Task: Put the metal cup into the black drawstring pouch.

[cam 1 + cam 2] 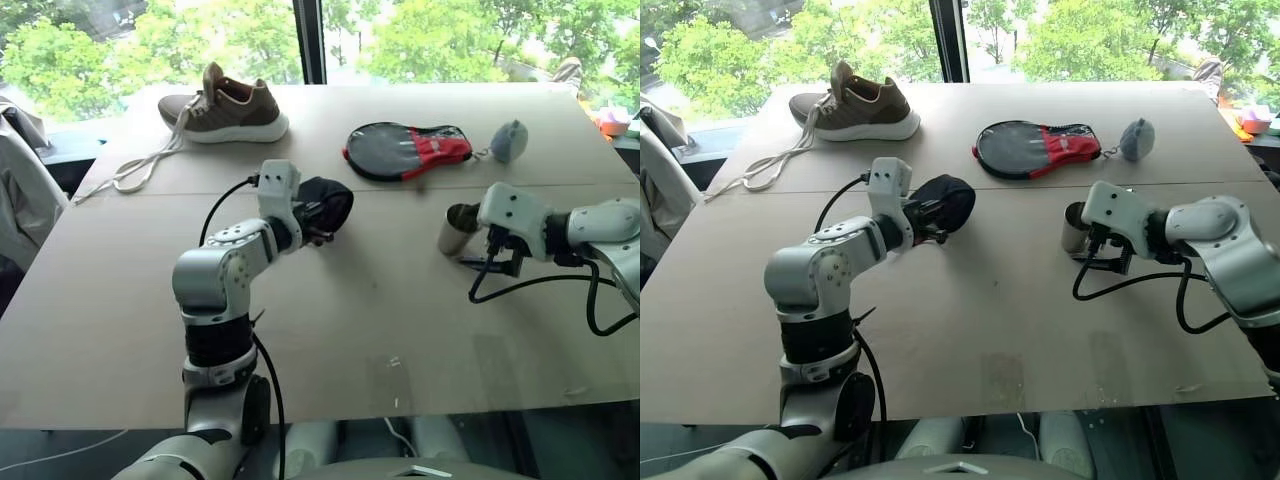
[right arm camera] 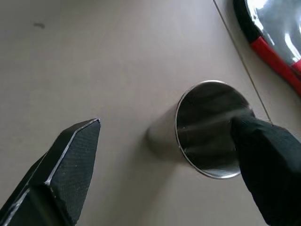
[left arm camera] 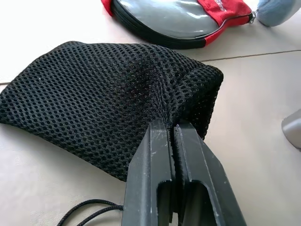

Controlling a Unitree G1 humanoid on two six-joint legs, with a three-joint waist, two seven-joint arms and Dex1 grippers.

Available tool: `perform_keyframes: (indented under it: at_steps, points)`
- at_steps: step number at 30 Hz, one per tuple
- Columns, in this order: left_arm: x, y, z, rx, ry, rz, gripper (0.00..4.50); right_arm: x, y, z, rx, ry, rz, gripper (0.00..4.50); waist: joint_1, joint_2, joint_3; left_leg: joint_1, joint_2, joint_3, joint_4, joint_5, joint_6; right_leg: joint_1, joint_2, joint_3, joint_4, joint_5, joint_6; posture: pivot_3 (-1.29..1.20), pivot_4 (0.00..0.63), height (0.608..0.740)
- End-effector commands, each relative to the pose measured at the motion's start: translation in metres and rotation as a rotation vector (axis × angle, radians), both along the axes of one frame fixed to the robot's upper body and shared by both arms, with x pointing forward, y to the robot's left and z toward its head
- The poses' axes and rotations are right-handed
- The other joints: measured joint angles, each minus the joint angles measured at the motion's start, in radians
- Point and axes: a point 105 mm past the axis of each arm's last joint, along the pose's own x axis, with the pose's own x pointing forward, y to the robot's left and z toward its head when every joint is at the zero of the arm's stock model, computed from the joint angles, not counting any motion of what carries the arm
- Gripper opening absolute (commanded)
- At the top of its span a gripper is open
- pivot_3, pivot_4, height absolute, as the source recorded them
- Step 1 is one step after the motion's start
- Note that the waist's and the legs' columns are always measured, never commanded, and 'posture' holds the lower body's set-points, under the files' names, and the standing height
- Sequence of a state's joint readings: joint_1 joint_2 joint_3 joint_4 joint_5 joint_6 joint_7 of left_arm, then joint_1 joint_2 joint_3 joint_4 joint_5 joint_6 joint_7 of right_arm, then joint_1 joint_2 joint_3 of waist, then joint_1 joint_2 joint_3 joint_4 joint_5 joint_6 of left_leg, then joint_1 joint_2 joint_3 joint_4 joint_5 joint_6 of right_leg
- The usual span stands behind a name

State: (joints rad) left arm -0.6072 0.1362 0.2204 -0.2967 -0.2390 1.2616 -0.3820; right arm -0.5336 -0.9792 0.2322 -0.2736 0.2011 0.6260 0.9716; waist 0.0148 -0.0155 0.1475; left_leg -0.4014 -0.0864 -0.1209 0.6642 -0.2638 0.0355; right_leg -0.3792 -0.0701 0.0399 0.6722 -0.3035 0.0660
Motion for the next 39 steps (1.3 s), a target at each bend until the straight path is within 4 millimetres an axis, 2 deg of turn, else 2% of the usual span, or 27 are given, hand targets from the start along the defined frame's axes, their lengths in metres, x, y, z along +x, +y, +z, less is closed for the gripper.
perform_keyframes:
  at_steps: [1, 5, 7, 11, 15, 17, 23, 27, 31, 33, 35, 39]
  points:
    - [-0.007, -0.006, 0.014, -0.074, -0.03, -0.031, 0.08, 0.003, -0.006, -0.006, -0.055, 0.022, 0.004, 4.5, 0.0, 0.0, 0.0, 0.0, 0.0, 0.0, 0.0, 0.0, 0.0, 0.0, 0.0, 0.0, 0.0, 0.0, 0.0, 0.0, 0.15, 0.74]
    - [-0.01, 0.001, 0.009, -0.106, -0.011, -0.017, 0.08, 0.011, -0.008, -0.011, -0.07, 0.032, -0.013, 4.5, -0.005, 0.0, 0.0, 0.0, 0.0, 0.0, 0.0, 0.0, 0.0, 0.0, 0.0, 0.0, 0.0, 0.0, 0.0, 0.0, 0.15, 0.74]
    - [-0.009, 0.006, 0.01, -0.152, -0.004, 0.01, 0.0, 0.01, -0.006, -0.012, -0.061, 0.043, -0.002, 4.0, -0.005, 0.0, 0.0, 0.0, 0.0, 0.001, 0.0, 0.0, 0.0, -0.001, 0.001, 0.0, 0.002, 0.0, 0.0, 0.0, 0.15, 0.74]
    - [-0.012, 0.007, 0.007, -0.165, -0.003, 0.005, 0.0, 0.012, -0.005, -0.009, -0.022, 0.039, -0.013, 2.62, -0.003, 0.0, 0.0, 0.0, 0.0, 0.0, 0.001, 0.0, 0.0, -0.001, 0.001, 0.0, 0.002, 0.0, 0.0, 0.0, 0.15, 0.74]
    - [-0.014, 0.0, 0.009, -0.208, 0.001, -0.029, 0.0, 0.013, -0.004, -0.008, 0.02, 0.025, -0.036, 0.76, 0.001, 0.0, 0.0, 0.0, 0.0, 0.001, 0.001, 0.0, 0.0, -0.001, 0.0, 0.0, 0.002, 0.0, 0.0, 0.0, 0.15, 0.74]
    - [-0.015, -0.004, 0.01, -0.23, 0.005, -0.062, 0.0, 0.015, -0.003, -0.005, 0.044, 0.0, -0.055, 0.05, 0.0, 0.0, 0.0, 0.0, 0.0, 0.0, 0.002, 0.0, 0.0, -0.001, 0.0, 0.0, 0.001, 0.0, 0.0, 0.0, 0.15, 0.74]
    - [-0.012, -0.011, 0.007, -0.299, 0.045, -0.097, 0.0, 0.021, 0.005, 0.012, 0.12, -0.085, -0.097, 0.05, -0.003, -0.001, 0.0, 0.0, 0.0, 0.001, 0.002, 0.0, 0.0, -0.001, 0.001, 0.0, 0.003, 0.0, 0.0, 0.0, 0.15, 0.74]
    - [-0.005, -0.029, 0.006, -0.358, 0.076, -0.132, 0.0, 0.006, 0.06, 0.075, 0.56, -0.112, 0.005, 0.05, -0.008, -0.001, 0.001, 0.0, 0.0, 0.001, 0.002, 0.0, 0.0, -0.002, 0.001, 0.001, 0.005, 0.0, 0.0, 0.0, 0.15, 0.74]
    - [-0.003, -0.045, 0.004, -0.361, 0.091, -0.174, 0.0, -0.019, 0.089, 0.1, 0.709, -0.089, 0.127, 0.05, 0.0, -0.001, 0.001, 0.0, 0.0, -0.001, 0.002, 0.0, 0.0, -0.002, 0.001, 0.0, 0.005, 0.0, 0.0, 0.0, 0.15, 0.74]
    - [-0.002, -0.053, 0.005, -0.388, 0.1, -0.197, 0.0, -0.028, 0.1, 0.098, 0.709, -0.061, 0.164, 0.05, 0.001, -0.001, 0.001, 0.0, -0.001, -0.002, 0.002, 0.0, 0.0, -0.002, 0.0, -0.001, 0.003, 0.0, 0.0, 0.0, 0.15, 0.74]
    - [-0.002, -0.057, 0.007, -0.416, 0.105, -0.205, 0.0, -0.035, 0.105, 0.088, 0.673, -0.024, 0.187, 0.05, 0.001, -0.001, 0.001, 0.0, -0.002, -0.001, 0.002, 0.0, 0.0, -0.002, -0.001, -0.001, 0.003, 0.0, 0.0, 0.0, 0.15, 0.74]
    - [-0.001, -0.057, 0.019, -0.49, 0.103, -0.231, 0.0, -0.033, 0.104, 0.065, 0.607, 0.025, 0.157, 0.05, -0.002, -0.001, 0.001, 0.0, -0.001, -0.001, 0.002, 0.0, 0.0, -0.002, -0.001, -0.001, 0.005, 0.0, 0.0, 0.0, 0.15, 0.74]
